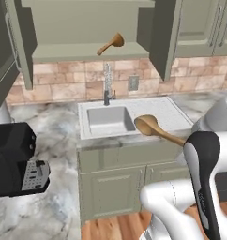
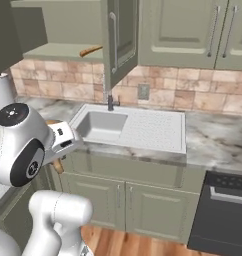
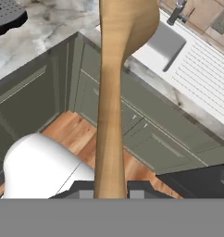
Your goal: Organize the utensils by type. Pick up the wooden spoons from the counter and place them in the open cabinet. Then pick up the metallic utensils from the counter and place them in the open drawer.
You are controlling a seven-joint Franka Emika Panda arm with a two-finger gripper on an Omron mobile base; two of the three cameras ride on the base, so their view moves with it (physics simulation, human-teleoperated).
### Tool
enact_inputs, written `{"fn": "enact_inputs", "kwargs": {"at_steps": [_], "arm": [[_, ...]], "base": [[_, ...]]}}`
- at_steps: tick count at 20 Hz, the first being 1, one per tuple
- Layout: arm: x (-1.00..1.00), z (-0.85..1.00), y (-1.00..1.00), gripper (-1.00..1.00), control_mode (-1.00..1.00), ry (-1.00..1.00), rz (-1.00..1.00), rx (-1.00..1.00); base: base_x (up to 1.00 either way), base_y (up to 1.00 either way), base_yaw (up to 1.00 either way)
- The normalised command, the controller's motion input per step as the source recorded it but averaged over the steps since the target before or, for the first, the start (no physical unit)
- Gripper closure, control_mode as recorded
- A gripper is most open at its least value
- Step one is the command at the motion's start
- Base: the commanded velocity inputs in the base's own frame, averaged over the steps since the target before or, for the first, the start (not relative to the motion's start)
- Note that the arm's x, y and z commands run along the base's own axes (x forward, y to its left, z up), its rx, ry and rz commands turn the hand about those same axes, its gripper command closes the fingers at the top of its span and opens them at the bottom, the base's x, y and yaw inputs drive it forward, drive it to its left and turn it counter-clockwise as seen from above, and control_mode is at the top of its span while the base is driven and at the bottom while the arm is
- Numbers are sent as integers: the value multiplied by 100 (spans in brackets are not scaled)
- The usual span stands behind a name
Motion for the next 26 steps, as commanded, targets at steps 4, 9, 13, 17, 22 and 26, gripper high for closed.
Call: {"fn": "enact_inputs", "kwargs": {"at_steps": [4, 9, 13, 17, 22, 26], "arm": [[0, 0, 0, 100, 100, 0, 0, 0], [0, 0, 0, 100, 100, 0, 0, 0], [0, 0, 0, 100, 100, 0, 0, 0], [0, 0, 0, 100, 100, 0, 0, 0], [0, 0, 0, 100, 100, 0, 0, 0], [0, 0, 0, 100, 100, 0, 0, 0]], "base": [[46, 29, 5], [47, 34, 8], [39, 34, 11], [33, 31, 13], [35, 34, 13], [48, 27, 14]]}}
